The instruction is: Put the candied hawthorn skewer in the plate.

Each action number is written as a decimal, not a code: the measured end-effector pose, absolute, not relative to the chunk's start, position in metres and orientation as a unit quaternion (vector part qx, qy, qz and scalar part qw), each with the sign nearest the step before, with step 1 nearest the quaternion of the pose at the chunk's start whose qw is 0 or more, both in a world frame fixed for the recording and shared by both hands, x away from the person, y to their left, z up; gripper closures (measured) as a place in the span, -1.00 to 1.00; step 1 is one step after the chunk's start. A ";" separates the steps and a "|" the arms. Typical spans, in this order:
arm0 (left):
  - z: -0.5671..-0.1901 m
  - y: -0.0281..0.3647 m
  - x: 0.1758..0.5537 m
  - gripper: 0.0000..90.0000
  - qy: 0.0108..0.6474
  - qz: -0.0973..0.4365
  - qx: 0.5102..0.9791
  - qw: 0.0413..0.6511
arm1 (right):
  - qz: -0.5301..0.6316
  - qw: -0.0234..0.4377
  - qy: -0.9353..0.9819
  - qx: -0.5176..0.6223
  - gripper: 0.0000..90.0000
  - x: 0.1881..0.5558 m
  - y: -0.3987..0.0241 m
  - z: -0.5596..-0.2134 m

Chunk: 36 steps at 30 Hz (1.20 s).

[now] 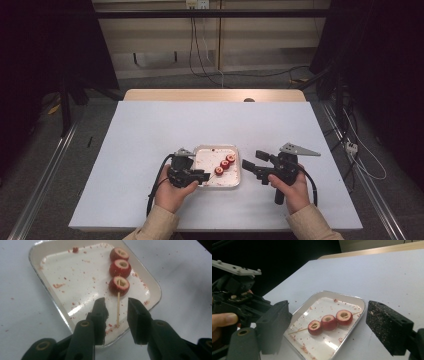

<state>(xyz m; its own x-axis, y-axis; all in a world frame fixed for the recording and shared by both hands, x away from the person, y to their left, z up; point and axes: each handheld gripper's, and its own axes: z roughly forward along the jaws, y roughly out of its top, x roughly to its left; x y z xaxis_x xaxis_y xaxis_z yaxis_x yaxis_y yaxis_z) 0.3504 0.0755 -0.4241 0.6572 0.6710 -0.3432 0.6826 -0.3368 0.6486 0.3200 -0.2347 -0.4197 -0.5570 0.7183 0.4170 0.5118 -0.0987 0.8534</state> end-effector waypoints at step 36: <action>-0.421 0.162 0.336 -0.29 0.374 0.044 0.801 0.465 | 0.533 0.133 0.714 0.434 -0.64 0.289 -0.255 -0.439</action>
